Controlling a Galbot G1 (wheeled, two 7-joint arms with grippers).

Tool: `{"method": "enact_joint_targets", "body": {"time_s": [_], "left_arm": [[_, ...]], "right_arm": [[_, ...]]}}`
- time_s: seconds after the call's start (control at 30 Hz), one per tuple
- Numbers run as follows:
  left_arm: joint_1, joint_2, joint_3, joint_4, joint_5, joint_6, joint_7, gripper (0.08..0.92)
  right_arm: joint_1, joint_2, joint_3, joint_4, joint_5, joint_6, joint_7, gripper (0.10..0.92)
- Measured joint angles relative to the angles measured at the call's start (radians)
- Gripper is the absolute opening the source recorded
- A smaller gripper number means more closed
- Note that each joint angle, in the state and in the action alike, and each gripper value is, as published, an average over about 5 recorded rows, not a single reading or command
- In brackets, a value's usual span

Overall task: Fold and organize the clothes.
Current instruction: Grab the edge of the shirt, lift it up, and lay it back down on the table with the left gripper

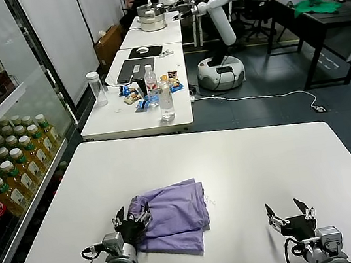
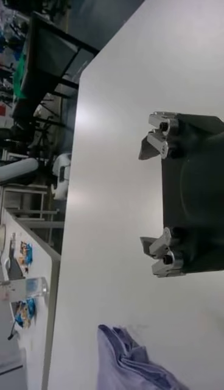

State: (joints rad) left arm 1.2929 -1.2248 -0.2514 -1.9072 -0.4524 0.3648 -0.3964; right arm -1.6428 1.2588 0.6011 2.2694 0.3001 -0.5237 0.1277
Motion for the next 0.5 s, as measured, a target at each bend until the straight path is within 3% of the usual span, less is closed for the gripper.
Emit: {"method": "enact_joint_targets", "body": {"time_s": [0.17,0.5], "left_arm": [[0.011,-0.002,-0.004,0.0,-0.015,0.015,0.001,0.714],[-0.005,0.006,-0.039,0.004,-0.141,0.031,0.014,0.42]], "right_arm": [[0.0,0.0,0.003,0.002,0.0,0.0,0.0,0.823],[-0.006,0.005,0.006,0.011,0.0,0.001,0.0,0.823]]}}
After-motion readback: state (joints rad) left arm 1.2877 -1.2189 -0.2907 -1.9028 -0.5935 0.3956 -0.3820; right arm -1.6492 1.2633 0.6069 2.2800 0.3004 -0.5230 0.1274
